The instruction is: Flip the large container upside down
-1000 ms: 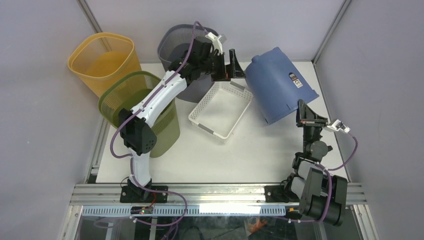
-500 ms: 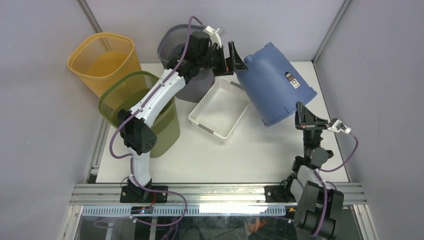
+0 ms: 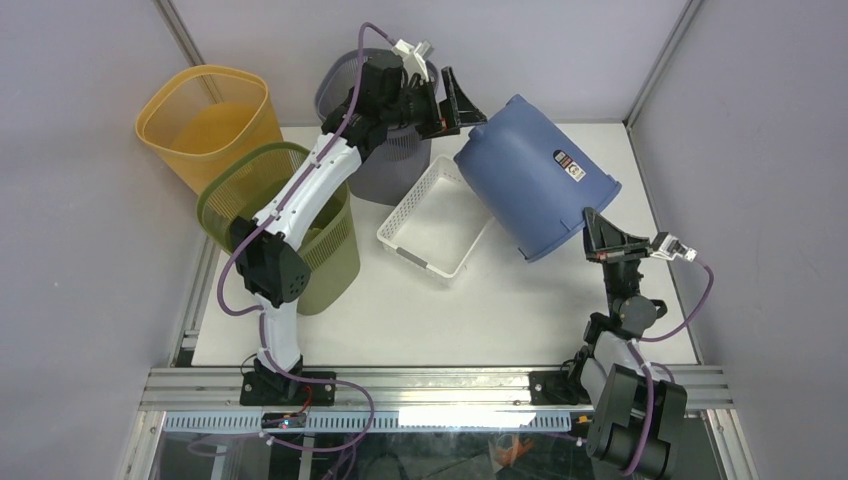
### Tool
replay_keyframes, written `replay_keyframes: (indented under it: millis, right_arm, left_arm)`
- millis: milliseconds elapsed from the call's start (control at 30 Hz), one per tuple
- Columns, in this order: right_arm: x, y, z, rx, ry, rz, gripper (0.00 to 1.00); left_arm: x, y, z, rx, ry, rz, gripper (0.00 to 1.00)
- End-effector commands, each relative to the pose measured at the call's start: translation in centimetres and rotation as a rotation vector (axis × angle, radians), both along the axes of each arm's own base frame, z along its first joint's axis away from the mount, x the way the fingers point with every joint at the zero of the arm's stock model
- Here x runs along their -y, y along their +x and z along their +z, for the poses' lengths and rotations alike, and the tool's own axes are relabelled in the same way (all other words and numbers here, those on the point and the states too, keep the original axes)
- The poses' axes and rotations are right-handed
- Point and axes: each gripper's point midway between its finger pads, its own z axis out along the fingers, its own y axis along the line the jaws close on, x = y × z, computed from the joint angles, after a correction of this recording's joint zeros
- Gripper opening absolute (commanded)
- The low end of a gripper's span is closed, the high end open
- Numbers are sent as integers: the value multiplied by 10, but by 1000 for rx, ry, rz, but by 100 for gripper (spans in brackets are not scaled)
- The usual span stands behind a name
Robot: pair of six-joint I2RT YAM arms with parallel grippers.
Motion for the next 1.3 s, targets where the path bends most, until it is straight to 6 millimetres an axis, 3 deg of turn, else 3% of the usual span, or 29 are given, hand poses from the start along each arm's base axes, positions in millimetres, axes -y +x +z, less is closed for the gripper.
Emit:
replay_keyframes:
  millis: [0, 367, 900, 1267]
  right_arm:
    - [-9, -29, 33, 171, -31, 23, 0]
    - [-12, -32, 31, 168, -31, 36, 0]
    - [-10, -29, 24, 148, -26, 26, 0]
    - [-9, -12, -8, 37, -59, 13, 0]
  left_arm:
    - [-3, 1, 32, 89, -51, -12, 99]
    - [15, -14, 24, 60, -80, -131, 99]
    - [26, -27, 16, 35, -102, -213, 99]
    - [51, -53, 27, 33, -164, -326, 99]
